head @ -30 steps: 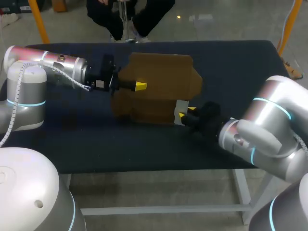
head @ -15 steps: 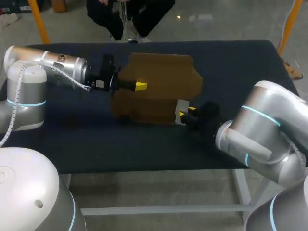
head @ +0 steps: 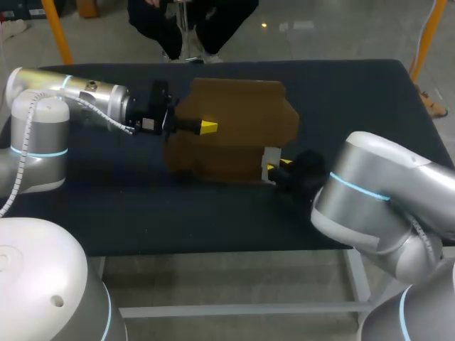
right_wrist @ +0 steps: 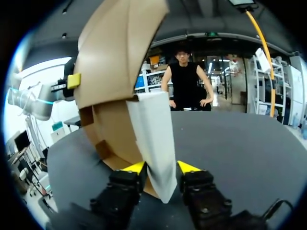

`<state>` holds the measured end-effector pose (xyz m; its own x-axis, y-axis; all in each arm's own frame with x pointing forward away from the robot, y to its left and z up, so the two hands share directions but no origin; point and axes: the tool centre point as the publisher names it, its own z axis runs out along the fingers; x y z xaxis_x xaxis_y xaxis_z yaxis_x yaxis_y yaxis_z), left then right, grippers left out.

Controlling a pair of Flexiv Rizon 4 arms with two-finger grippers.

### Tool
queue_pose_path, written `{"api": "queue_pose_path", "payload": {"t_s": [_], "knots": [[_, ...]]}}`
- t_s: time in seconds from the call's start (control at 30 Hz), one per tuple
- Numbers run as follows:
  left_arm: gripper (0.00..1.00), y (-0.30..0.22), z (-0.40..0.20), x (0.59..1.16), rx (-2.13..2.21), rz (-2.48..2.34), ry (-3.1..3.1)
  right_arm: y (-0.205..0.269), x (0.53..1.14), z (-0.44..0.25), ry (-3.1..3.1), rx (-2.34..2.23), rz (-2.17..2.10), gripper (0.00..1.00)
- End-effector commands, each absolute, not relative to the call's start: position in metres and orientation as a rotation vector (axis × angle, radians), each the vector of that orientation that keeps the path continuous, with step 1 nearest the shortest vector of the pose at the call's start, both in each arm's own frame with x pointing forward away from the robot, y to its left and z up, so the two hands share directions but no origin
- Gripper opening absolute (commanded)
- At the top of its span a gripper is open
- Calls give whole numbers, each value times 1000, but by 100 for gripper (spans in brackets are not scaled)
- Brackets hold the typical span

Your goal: Assemble the packaging by folding the flat box into shape, placing the metal phone stand inside, and closing the box properly

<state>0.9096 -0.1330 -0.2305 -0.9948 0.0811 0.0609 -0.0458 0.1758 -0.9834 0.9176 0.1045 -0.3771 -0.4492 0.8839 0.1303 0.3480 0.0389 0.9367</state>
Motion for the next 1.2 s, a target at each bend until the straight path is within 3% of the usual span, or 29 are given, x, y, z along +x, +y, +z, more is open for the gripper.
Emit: {"api": "queue_pose_path", "payload": {"t_s": [0.03, 0.47, 0.5, 0.53, 0.57, 0.6, 1.1, 1.13, 1.2], "knots": [[0, -133, -233, 909, -37, 1955, -2329, 110, 921, -373, 1428, 1474, 903, 36], [0, -133, -233, 909, -37, 1955, -2329, 110, 935, -372, 1481, 1510, 792, 33], [0, -133, -233, 909, -37, 1955, -2329, 111, 935, -372, 1486, 1512, 788, 30], [0, -133, -233, 909, -37, 1955, -2329, 111, 936, -372, 1492, 1515, 774, 22], [0, -133, -233, 909, -37, 1955, -2329, 110, 937, -373, 1496, 1519, 773, 6], [0, -133, -233, 909, -37, 1955, -2329, 110, 938, -373, 1501, 1520, 770, 0], [0, -135, -224, 904, -82, 1912, -2419, 107, 944, -367, 1629, 1478, 712, 0], [18, -136, -221, 902, -94, 1907, -2433, 107, 943, -367, 1632, 1475, 716, 0], [64, -137, -218, 899, -105, 1895, -2462, 106, 943, -366, 1647, 1468, 739, 0]]}}
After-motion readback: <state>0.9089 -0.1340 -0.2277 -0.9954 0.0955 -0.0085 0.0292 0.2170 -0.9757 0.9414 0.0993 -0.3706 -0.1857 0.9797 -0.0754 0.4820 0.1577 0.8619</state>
